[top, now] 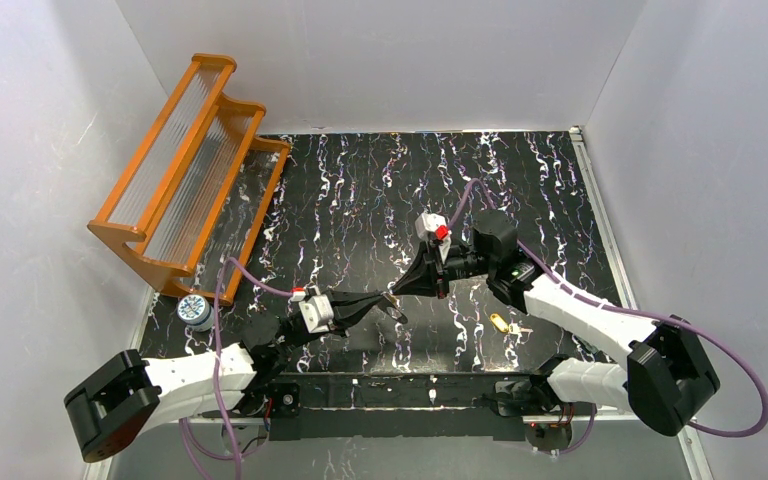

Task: Put the keys on the keyring
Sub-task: Adjust the key on the keyring.

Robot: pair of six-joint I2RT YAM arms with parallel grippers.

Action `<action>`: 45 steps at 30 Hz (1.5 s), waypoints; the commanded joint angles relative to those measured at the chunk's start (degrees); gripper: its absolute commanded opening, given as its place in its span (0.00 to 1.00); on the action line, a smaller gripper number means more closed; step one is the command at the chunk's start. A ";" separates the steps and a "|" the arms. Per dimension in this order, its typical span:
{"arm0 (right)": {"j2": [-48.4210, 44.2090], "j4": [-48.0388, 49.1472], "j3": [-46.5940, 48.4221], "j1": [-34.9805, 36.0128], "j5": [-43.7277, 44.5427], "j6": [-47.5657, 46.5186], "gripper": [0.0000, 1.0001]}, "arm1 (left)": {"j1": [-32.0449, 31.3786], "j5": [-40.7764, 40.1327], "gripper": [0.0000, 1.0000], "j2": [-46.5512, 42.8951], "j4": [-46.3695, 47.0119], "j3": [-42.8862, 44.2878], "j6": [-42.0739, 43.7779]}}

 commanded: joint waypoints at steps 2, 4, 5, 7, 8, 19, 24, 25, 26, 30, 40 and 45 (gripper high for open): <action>-0.23 -0.77 2.59 -0.17 -1.26 -1.52 0.01 | -0.26 0.26 0.00 -0.62 3.57 0.50 0.03; -0.35 -1.24 2.29 -0.12 -0.60 -1.86 0.01 | -0.26 0.24 0.00 -0.84 3.57 0.37 -0.02; -0.27 -1.53 2.22 -0.15 0.07 -1.88 0.01 | -0.26 0.22 0.00 -0.93 3.57 0.36 0.00; 0.26 -2.68 2.21 -0.15 1.55 -2.19 0.01 | -0.26 0.42 0.00 -1.16 3.57 0.43 0.12; 0.54 -3.45 2.33 -0.16 2.35 -2.41 0.01 | -0.26 0.64 0.00 -1.20 3.60 0.49 0.19; 1.79 -7.31 3.21 -0.04 3.28 -5.51 0.06 | -0.26 3.18 0.00 0.62 3.58 1.94 0.27; -5.87 -1.52 -1.34 -0.09 4.91 -7.45 0.43 | -0.26 3.44 0.00 1.42 3.57 1.94 0.25; -7.36 -0.68 -2.10 -0.15 5.28 -8.04 0.45 | -0.28 3.46 0.00 1.43 3.57 1.94 0.19; -8.67 0.21 -2.85 -0.07 5.40 -8.46 0.45 | -0.26 3.46 0.00 1.37 3.57 1.93 0.20; -10.39 4.42 -4.42 -0.06 1.75 -8.18 0.46 | -0.26 3.57 0.00 1.49 3.57 2.02 0.08; -4.36 6.75 -2.43 2.46 -1.96 -6.55 0.48 | -0.28 4.02 0.00 1.51 3.57 2.29 -0.34; -2.76 6.91 -1.70 2.77 -2.53 -6.20 0.35 | -0.26 3.94 0.00 1.34 3.56 2.12 -0.50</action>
